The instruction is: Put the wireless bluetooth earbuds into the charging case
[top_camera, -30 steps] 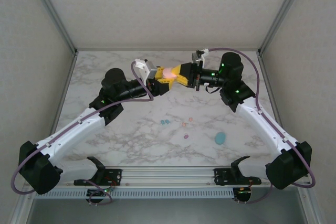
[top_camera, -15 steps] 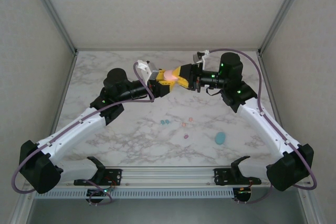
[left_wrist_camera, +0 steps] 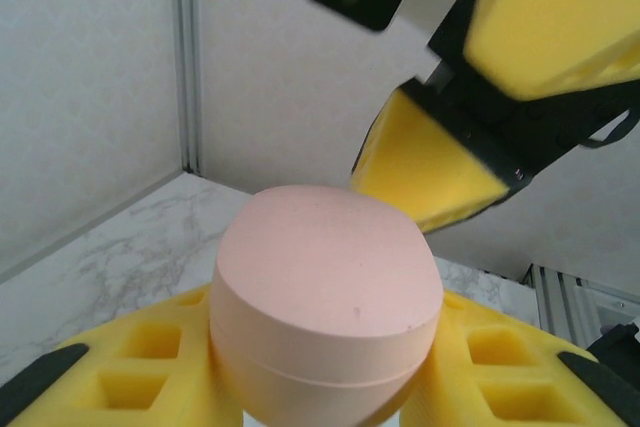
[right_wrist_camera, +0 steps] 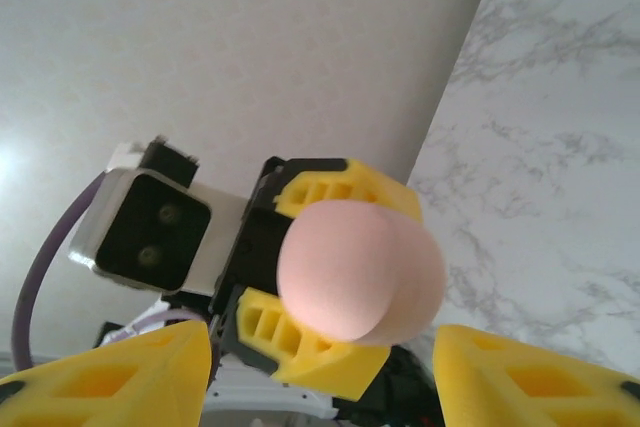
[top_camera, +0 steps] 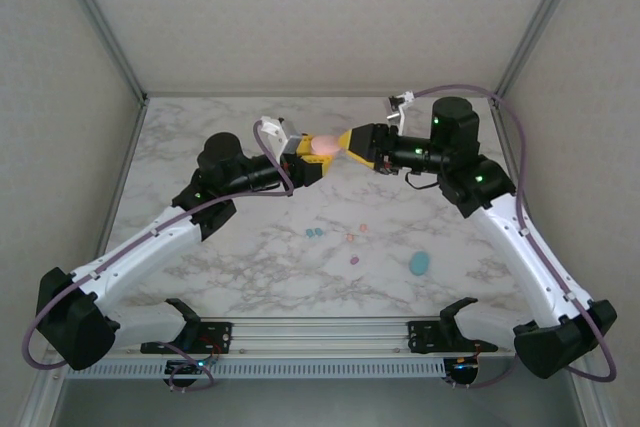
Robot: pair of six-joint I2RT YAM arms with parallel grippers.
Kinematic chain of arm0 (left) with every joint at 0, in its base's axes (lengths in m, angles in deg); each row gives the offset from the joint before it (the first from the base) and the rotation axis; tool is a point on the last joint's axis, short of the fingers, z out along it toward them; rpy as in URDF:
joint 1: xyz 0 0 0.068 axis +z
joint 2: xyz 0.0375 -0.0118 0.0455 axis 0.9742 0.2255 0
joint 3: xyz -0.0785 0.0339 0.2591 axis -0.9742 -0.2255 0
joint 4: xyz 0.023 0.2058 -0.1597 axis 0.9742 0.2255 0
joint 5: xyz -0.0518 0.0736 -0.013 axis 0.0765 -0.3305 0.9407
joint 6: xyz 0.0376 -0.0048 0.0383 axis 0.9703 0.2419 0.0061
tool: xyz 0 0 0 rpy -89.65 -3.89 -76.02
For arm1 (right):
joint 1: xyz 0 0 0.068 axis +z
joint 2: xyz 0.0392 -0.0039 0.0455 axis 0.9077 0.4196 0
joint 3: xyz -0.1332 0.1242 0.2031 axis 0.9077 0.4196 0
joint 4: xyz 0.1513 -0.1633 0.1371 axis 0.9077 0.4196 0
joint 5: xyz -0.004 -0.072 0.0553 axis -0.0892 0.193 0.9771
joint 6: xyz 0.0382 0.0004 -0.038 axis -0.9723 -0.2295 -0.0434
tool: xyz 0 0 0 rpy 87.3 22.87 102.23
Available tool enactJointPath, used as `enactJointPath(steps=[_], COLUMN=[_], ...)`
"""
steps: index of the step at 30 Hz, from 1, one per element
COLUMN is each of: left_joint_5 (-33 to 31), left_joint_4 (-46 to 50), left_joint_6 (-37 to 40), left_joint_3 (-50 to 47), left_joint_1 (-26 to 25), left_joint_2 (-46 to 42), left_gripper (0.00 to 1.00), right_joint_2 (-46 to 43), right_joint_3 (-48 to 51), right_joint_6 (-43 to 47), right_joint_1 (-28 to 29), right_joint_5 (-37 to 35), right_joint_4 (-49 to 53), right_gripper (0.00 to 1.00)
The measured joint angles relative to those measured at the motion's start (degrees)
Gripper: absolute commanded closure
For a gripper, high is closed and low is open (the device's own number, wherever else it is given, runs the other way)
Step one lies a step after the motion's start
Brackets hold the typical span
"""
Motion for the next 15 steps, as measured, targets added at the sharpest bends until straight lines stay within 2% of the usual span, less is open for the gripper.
enactJointPath(steps=[2, 4, 5, 15], left_joint_5=[0.00, 0.00, 0.00, -0.02], left_joint_4=[-0.48, -0.94, -1.27, -2.95], left_joint_6=[-0.46, -1.09, -1.29, -2.75], left_joint_3=[-0.46, -0.87, -1.05, -1.42], left_joint_1=[0.00, 0.00, 0.00, 0.00], left_joint_2=[-0.04, -0.13, -0.17, -0.28], left_gripper=[0.73, 0.73, 0.73, 0.73], right_joint_2=[-0.22, 0.35, 0.83, 2.62], right_joint_3=[-0.70, -1.44, -1.99, -6.23], right_joint_6=[1.66, 2.49, 2.89, 13.07], right_joint_1=[0.00, 0.00, 0.00, 1.01], right_joint_5=[-0.22, -0.15, -0.15, -2.91], right_joint_4=[2.01, 4.13, 5.18, 16.61], right_gripper=[0.34, 0.41, 0.41, 0.38])
